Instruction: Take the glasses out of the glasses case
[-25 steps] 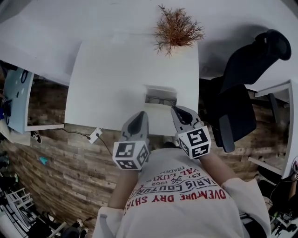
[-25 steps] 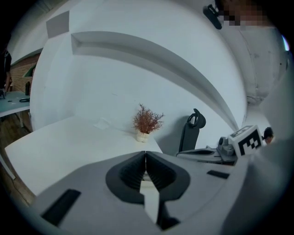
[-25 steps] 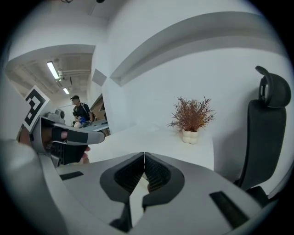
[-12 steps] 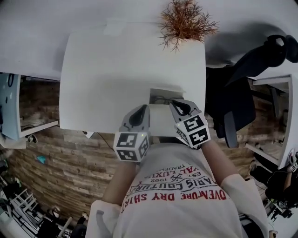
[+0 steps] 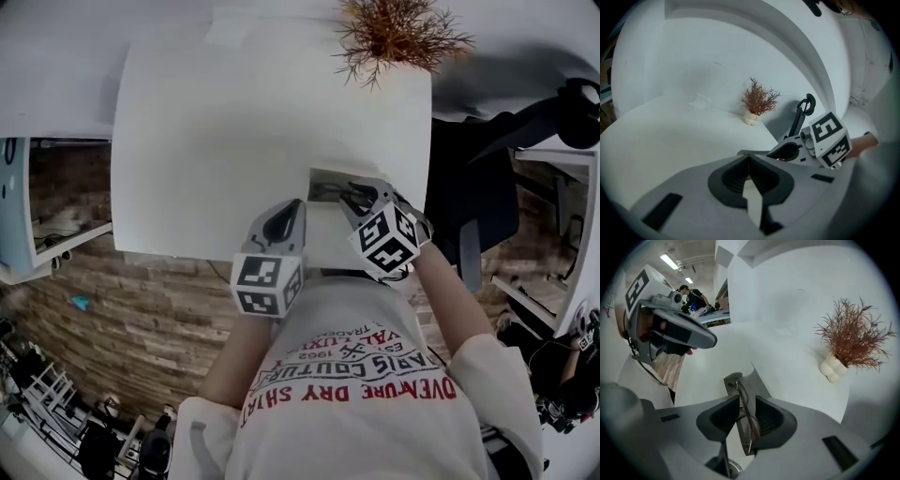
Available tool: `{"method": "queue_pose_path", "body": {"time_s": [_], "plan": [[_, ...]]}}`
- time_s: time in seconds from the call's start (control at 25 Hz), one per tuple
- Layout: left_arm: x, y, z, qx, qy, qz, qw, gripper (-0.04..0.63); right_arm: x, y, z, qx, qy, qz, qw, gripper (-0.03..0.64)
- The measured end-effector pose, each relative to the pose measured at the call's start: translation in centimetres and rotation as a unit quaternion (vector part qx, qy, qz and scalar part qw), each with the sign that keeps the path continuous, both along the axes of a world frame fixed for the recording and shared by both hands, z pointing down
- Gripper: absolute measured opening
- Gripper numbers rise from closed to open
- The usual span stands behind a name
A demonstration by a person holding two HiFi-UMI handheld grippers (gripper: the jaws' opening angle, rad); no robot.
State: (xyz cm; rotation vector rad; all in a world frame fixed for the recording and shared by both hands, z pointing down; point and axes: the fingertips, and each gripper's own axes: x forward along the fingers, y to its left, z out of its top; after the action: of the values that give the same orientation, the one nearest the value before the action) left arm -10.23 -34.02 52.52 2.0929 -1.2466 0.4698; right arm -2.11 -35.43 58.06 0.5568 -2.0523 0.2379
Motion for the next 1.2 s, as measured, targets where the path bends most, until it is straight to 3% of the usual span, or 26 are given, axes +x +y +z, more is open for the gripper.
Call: {"method": "queue_pose_path", "body": {"time_s": [0.24,0.36,0.72,1.0,1.2], "plan": [[-0.6,-0.2,0.4,-0.006,-0.004,-0.003,1.0,0.008,0.2,0.7,2.2,-0.042,0.038,-0.045,0.997,0.11],[-0.8,-0.5,0.4,-0.006,-0.007,-0.003,1.0,0.008,0.3,0.5,2.7,-0.049,0.052,-0.057,0.996,0.074],[-0.5,-0.2,0.1,-0.005,-0.01,0.005,0.9999,0.006,0.4,0.4,3.0,-0.022,0.067,-0.112,0.991,0.031],[-0.5,0.1,-0.6,0.002,-0.012,0.006,0.9999,0.006,0.4,-0.1,1.8,-0.008,0.044,-0.113,0.993,0.026],[-0.3,0.1,-1.6,0.016,-0.009,0.008,0.9998,0.006,0.3,-0.7,-0.3,0.027,0.038,-0.107,0.993,0.026]]}}
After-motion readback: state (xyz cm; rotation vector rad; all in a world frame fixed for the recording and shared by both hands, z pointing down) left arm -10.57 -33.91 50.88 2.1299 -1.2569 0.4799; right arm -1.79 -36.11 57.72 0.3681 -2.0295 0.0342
